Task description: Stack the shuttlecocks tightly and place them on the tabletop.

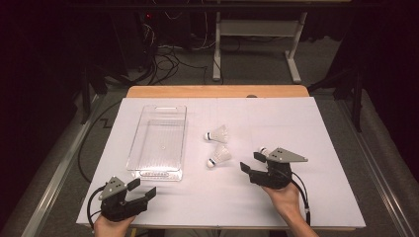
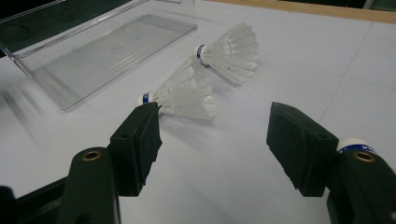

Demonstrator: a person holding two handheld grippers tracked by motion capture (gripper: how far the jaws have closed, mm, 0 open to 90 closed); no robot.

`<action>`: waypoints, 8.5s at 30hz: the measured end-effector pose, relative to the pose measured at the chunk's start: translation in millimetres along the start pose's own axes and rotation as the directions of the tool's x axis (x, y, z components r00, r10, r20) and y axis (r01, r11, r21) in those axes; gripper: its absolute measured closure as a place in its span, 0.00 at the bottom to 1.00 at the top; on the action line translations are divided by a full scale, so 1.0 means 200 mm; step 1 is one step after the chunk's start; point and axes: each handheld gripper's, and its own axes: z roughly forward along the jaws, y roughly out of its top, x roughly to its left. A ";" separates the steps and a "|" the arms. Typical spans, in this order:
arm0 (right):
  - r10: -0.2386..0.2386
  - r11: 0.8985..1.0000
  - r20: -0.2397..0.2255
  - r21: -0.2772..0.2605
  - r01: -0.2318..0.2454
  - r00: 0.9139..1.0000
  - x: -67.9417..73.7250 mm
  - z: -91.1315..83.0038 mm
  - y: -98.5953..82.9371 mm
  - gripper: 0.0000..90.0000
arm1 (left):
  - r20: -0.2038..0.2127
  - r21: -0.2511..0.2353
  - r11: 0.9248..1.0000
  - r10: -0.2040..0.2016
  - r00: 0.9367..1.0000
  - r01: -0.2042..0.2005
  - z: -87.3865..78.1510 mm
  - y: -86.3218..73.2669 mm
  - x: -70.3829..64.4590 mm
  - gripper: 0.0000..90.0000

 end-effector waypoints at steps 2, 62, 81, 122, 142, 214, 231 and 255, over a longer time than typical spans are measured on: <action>0.001 1.000 -0.002 0.005 -0.001 1.000 0.00 0.01 0.01 0.40 | 0.001 -0.002 1.000 0.001 1.000 -0.001 0.00 0.00 0.00 0.34; 0.062 0.953 -0.052 0.301 -0.044 0.997 0.02 0.39 0.28 0.59 | 0.007 0.003 1.000 0.027 1.000 -0.027 -0.01 0.01 -0.01 0.34; 0.091 0.936 -0.062 0.346 -0.064 0.994 0.03 0.46 0.29 0.64 | 0.008 0.006 0.999 0.040 0.999 -0.040 -0.01 0.01 -0.01 0.33; 0.087 0.914 -0.097 0.404 -0.040 0.991 0.06 0.49 0.30 0.82 | -0.022 0.029 0.995 0.094 0.995 -0.093 0.01 0.01 -0.04 0.33; 0.056 0.910 -0.127 0.414 0.002 0.990 0.11 0.46 0.30 0.95 | -0.019 0.035 0.995 0.092 0.996 -0.092 0.01 0.01 -0.04 0.33; 0.084 0.933 -0.151 0.359 -0.024 0.985 -0.02 0.26 0.26 1.00 | -0.024 0.023 0.998 0.066 0.998 -0.066 -0.01 0.00 -0.02 0.34; 0.126 0.942 -0.110 0.326 -0.085 0.986 -0.12 0.23 0.28 1.00 | -0.037 0.018 0.998 0.068 0.997 -0.067 -0.01 0.00 -0.03 0.34; 0.161 0.952 -0.053 0.273 -0.141 0.986 -0.20 0.27 0.34 1.00 | -0.032 0.025 0.998 0.062 0.998 -0.061 -0.01 -0.01 -0.02 0.34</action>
